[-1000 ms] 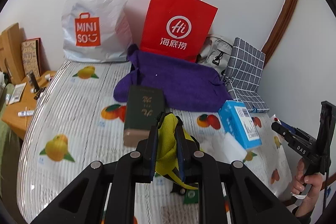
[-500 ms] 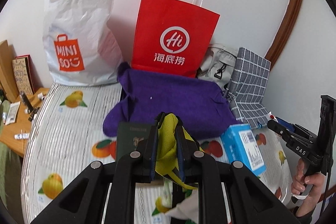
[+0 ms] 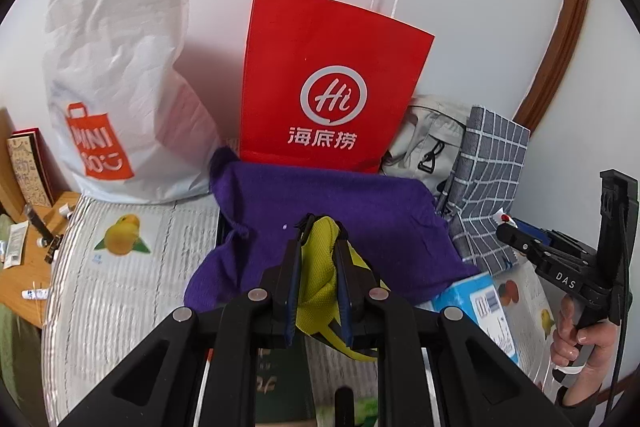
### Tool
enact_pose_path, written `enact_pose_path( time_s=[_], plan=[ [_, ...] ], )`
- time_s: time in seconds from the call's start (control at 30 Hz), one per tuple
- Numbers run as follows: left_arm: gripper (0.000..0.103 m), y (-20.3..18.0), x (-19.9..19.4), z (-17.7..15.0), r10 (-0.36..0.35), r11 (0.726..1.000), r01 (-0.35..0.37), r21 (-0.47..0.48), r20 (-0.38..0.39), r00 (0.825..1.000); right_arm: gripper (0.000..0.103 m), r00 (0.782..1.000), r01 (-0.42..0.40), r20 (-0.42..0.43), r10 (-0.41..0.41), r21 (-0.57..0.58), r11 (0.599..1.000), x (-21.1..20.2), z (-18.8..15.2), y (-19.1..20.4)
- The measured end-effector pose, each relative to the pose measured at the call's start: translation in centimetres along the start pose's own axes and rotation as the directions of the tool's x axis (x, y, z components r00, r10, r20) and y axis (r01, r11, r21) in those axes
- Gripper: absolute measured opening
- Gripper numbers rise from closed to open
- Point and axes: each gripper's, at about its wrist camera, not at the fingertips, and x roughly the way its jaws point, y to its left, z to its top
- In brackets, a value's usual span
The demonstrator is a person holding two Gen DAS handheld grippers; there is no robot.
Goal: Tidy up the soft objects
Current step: 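Carry the snack packet with the right tool while the left tool carries the pouch toward the purple towel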
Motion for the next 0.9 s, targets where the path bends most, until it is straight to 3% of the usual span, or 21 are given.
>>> enact_pose_path(
  time_s=[0.37, 0.53, 0.67, 0.77, 0.9],
  plan=[
    [0.016, -0.6, 5.3, 3.8, 0.001, 1.000, -0.001, 0.022, -0.005, 1.000, 0.036, 1.000, -0.019, -0.019, 0.019, -0.017, 1.000, 4.9, 3.4, -0.5],
    [0.016, -0.3, 7.7, 5.3, -0.004, 1.000, 0.004, 0.001, 0.005, 1.000, 0.036, 0.998, -0.039, -0.045, 0.039, -0.002, 0.999, 7.7, 2.9, -0.7],
    [0.016, 0.6, 10.5, 5.3, 0.033, 0.999, -0.034, -0.009, -0.004, 0.999, 0.036, 0.991, -0.045, -0.128, 0.046, 0.008, 0.999, 10.7, 1.9, -1.4],
    [0.016, 1.8, 12.8, 5.5, 0.035, 0.998, -0.038, -0.047, -0.055, 0.998, 0.036, 0.986, -0.024, -0.164, 0.020, -0.024, 0.999, 12.2, 1.5, -1.3],
    [0.016, 2.9, 13.9, 5.5, 0.033, 0.997, -0.037, -0.070, -0.064, 0.997, 0.036, 0.973, -0.022, -0.229, 0.009, -0.055, 0.998, 13.8, 0.7, -1.0]
  ],
)
